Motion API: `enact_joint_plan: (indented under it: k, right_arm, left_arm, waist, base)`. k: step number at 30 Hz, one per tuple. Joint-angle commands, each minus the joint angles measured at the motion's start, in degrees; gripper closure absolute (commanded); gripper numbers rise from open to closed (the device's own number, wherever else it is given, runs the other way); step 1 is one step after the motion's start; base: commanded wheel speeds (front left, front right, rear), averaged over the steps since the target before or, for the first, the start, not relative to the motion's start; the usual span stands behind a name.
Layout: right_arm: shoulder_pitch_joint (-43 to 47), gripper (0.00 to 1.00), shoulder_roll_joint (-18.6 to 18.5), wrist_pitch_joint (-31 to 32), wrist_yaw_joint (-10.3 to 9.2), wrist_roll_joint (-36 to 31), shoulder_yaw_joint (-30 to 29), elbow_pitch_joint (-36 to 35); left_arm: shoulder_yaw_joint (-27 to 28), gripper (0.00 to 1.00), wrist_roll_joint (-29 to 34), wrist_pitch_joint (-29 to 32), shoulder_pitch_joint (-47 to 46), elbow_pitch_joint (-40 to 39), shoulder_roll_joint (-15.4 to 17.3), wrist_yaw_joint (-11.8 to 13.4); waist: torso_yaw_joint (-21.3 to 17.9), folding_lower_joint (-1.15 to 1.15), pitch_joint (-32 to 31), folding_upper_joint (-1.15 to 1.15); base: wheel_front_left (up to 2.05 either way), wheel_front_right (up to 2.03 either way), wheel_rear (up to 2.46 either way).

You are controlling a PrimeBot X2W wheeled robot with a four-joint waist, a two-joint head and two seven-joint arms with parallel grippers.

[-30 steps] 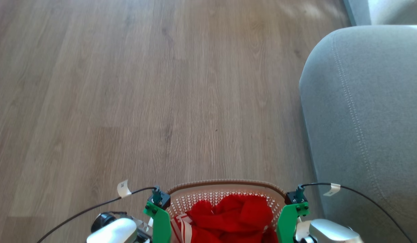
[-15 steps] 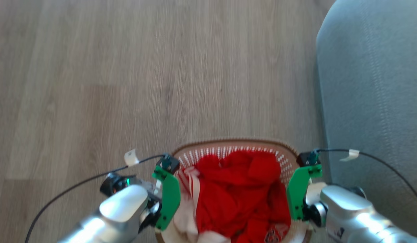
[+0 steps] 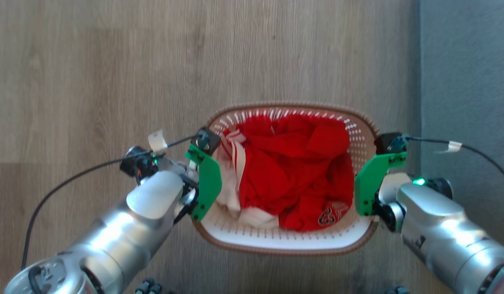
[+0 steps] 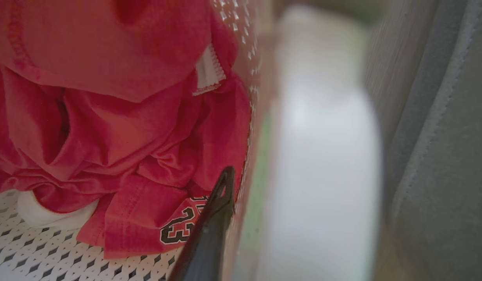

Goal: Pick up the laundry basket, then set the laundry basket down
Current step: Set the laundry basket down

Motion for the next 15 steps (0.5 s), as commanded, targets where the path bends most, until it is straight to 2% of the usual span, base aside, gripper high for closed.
enact_joint_plan:
  k: [1, 15]
  right_arm:
    - [-0.84, 1.00, 0.36, -1.66, 0.42, -1.52, 0.83, -1.57]
    - [-6.21, 1.00, 0.70, -6.92, 0.42, -2.25, 0.85, 1.25]
  left_arm:
    - [-0.38, 1.00, 2.06, -0.33, -0.92, -2.26, -1.05, -0.57]
    - [-0.33, 1.00, -1.36, -4.05, -5.73, -4.31, -1.07, 3.10]
  waist:
    - [0.06, -0.02, 3.61, 0.00]
    - [0.86, -0.02, 13.01, 0.00]
  base:
    - [0.00, 0.00, 0.00]
    - [0.00, 0.00, 0.00]
